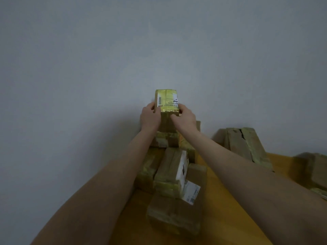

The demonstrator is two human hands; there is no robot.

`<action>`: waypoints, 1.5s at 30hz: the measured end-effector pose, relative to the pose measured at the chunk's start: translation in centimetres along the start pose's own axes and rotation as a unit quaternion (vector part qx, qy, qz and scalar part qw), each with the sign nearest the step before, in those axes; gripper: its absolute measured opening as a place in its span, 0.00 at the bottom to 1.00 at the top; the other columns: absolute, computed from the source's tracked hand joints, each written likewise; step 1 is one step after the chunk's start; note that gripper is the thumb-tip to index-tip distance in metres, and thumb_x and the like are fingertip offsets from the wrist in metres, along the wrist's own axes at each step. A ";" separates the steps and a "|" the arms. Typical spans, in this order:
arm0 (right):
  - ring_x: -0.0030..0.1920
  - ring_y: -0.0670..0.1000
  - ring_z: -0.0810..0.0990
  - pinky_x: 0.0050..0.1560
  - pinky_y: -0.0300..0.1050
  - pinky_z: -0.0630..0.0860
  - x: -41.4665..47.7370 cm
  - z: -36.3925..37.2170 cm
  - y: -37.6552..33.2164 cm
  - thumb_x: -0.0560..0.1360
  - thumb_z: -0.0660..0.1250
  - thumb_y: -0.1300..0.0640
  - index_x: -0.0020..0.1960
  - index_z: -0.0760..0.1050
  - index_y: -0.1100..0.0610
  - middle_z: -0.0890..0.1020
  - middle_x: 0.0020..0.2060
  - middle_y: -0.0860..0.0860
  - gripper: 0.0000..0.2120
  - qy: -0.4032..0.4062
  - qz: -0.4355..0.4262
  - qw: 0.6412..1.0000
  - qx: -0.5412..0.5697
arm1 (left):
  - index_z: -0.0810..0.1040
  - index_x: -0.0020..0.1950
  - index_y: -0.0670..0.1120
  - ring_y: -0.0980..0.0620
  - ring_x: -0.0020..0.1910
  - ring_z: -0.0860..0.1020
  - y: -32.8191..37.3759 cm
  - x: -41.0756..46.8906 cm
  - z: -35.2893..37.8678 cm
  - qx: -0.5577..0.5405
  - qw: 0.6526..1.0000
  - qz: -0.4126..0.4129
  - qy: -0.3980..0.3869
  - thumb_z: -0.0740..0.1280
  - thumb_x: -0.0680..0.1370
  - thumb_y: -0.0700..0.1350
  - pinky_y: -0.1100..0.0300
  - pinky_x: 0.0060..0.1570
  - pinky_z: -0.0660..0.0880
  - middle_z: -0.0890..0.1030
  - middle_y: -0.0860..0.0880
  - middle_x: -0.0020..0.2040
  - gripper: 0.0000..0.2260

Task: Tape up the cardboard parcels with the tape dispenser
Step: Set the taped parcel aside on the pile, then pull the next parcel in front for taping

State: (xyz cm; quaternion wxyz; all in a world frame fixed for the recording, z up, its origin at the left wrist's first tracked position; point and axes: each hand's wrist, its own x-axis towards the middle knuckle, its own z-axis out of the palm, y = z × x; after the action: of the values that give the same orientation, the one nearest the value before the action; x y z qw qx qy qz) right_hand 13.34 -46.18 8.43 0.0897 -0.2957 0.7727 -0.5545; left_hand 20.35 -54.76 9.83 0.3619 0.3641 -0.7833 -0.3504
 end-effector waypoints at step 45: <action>0.63 0.56 0.73 0.56 0.42 0.71 -15.2 -43.4 29.4 0.72 0.72 0.55 0.70 0.69 0.53 0.76 0.63 0.55 0.29 -0.165 0.152 0.942 -0.248 | 0.62 0.73 0.43 0.42 0.65 0.70 10.5 -28.4 29.5 0.135 0.952 -0.125 -0.243 0.64 0.78 0.57 0.48 0.59 0.71 0.69 0.42 0.69 0.29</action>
State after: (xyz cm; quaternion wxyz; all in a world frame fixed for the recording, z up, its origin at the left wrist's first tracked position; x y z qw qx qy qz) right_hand -5.16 3.33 -5.23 0.2228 -0.2746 0.8960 -0.2688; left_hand 6.20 -17.82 -4.98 0.0614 0.4081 -0.8358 -0.3621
